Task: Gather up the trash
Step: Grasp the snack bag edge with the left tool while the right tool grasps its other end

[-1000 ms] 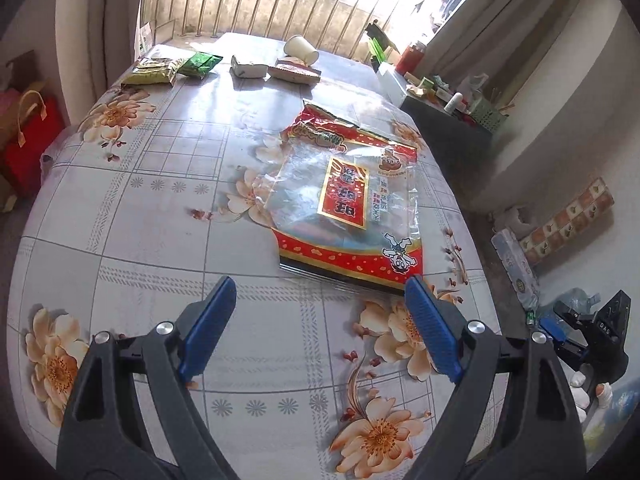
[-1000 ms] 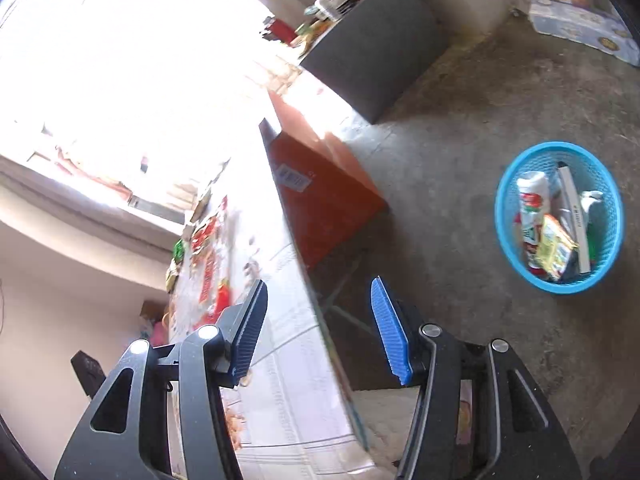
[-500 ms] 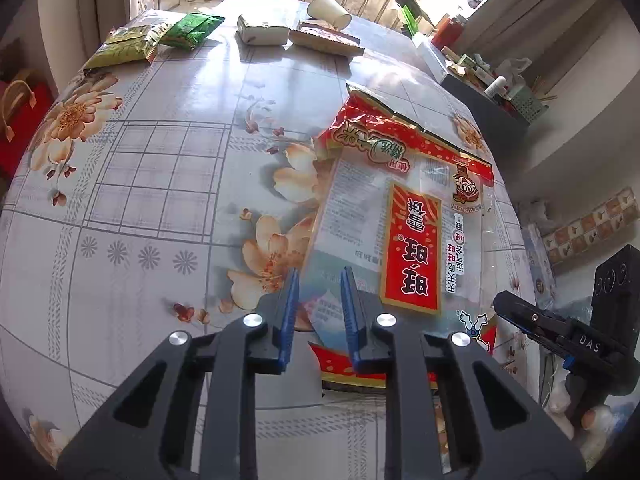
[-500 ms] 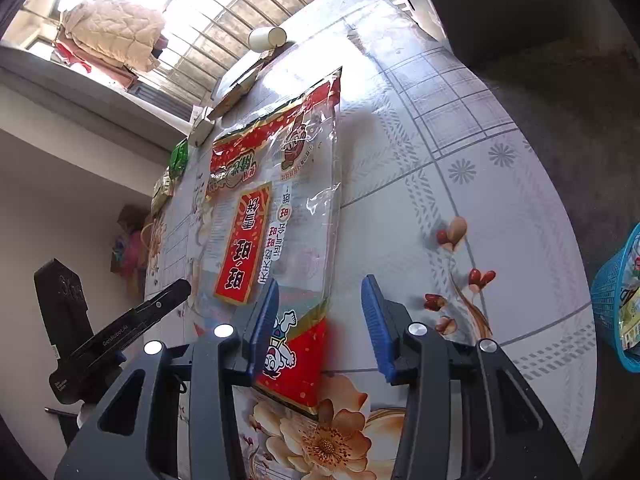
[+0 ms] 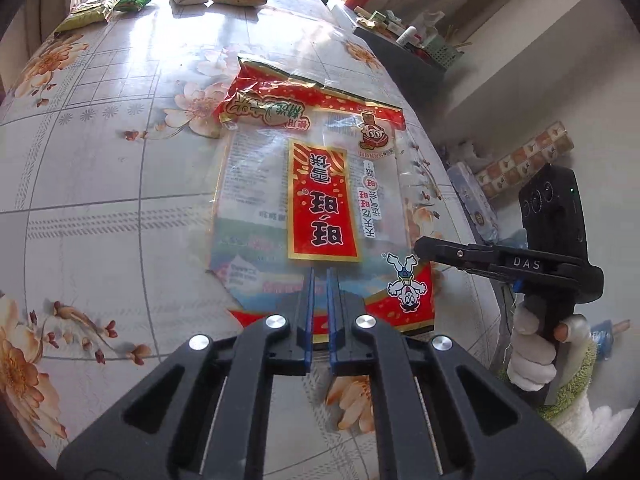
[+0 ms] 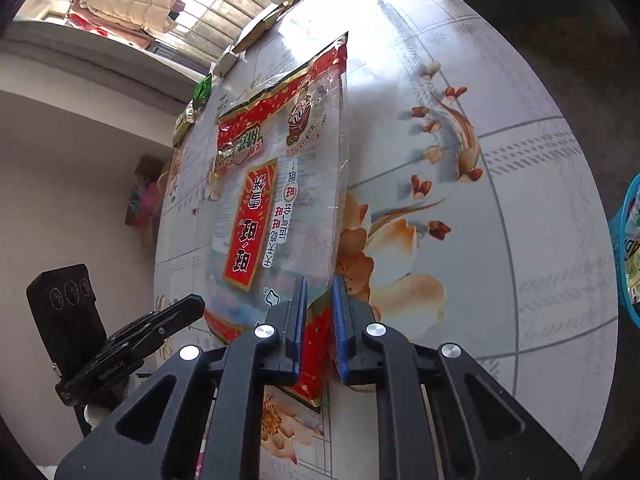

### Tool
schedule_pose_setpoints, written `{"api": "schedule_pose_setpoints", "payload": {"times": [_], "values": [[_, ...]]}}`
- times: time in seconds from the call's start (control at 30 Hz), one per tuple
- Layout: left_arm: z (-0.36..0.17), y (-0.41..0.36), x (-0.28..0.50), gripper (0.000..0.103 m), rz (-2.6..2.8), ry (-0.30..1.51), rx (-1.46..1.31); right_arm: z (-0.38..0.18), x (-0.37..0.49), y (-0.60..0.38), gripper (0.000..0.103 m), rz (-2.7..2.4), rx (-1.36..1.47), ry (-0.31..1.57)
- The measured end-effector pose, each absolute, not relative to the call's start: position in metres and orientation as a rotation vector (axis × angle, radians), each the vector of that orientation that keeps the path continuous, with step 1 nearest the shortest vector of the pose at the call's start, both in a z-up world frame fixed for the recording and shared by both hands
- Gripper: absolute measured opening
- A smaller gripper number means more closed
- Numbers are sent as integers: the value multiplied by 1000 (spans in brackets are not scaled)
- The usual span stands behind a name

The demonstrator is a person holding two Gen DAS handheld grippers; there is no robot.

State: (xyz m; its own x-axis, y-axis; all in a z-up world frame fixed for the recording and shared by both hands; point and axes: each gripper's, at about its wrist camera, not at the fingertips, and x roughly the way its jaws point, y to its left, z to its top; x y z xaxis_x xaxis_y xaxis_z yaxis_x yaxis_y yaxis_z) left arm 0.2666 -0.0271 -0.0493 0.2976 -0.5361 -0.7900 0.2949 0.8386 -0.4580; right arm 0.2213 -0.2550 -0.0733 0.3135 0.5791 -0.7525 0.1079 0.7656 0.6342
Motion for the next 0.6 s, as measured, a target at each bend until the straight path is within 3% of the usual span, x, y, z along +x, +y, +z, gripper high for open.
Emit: {"api": "schedule_pose_setpoints", "payload": {"times": [0.2,0.33,0.6], "values": [[-49,-16,207,4,-570,1150,-193,-84,146,-239,15,413,740,1303],[-65,-23,191,4,-548,1200,-127,-71,143,-249,47,397,742,1236],[-68,-39,183,4,-544,1172,-12,-68,216,-269,52,326,767,1142]]}}
